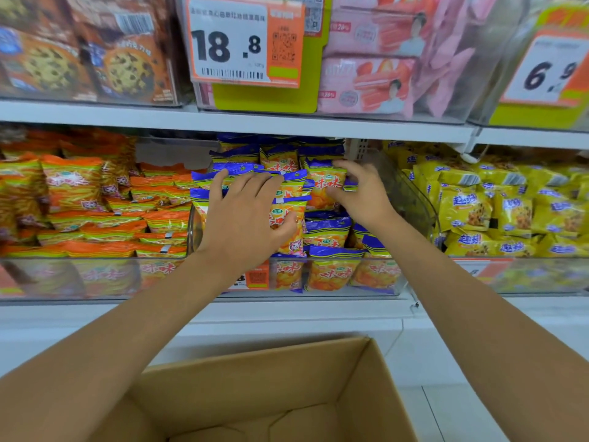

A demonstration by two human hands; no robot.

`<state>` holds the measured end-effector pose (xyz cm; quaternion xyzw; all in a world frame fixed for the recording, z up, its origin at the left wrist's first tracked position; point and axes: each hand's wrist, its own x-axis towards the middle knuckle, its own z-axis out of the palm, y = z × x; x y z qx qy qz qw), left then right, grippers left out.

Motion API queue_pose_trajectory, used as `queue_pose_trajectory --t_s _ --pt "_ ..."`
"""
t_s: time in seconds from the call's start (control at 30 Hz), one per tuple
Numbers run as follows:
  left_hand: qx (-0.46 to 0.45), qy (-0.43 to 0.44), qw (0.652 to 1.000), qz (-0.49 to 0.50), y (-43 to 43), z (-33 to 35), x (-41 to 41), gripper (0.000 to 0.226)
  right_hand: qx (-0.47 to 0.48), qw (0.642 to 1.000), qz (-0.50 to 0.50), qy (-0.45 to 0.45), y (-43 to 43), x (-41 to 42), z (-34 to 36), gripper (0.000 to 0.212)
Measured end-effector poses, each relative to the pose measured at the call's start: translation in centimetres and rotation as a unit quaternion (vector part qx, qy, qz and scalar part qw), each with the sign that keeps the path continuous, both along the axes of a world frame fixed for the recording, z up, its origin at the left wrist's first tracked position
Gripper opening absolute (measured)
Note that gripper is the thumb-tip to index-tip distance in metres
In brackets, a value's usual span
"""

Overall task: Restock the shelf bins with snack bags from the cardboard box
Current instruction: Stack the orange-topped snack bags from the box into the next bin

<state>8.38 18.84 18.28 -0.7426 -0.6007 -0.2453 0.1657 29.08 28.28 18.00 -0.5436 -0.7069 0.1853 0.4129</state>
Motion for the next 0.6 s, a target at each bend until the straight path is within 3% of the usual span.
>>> queue_pose_trajectory --t_s 0.1,0.2,0.43,0.6 --pt "-0.004 0.003 1.0 0.003 0.0 0.0 0.1 0.071 0.04 0.999 -0.014 0.002 -1.2 -0.1 0.2 0.052" --pt "-0.002 0.005 1.0 0.0 -0.1 0.1 0.0 0.069 0.131 0.99 -0.045 0.008 -2.3 -0.3 0.0 0.038" --pt "-0.008 0.016 1.0 -0.006 -0.1 0.1 -0.1 0.069 0.097 0.993 -0.072 0.004 -0.6 -0.4 1.4 0.022" --pt "-0.006 0.017 1.0 -0.009 -0.1 0.0 -0.2 0.066 0.049 0.997 -0.047 -0.044 0.9 -1.2 1.8 0.023"
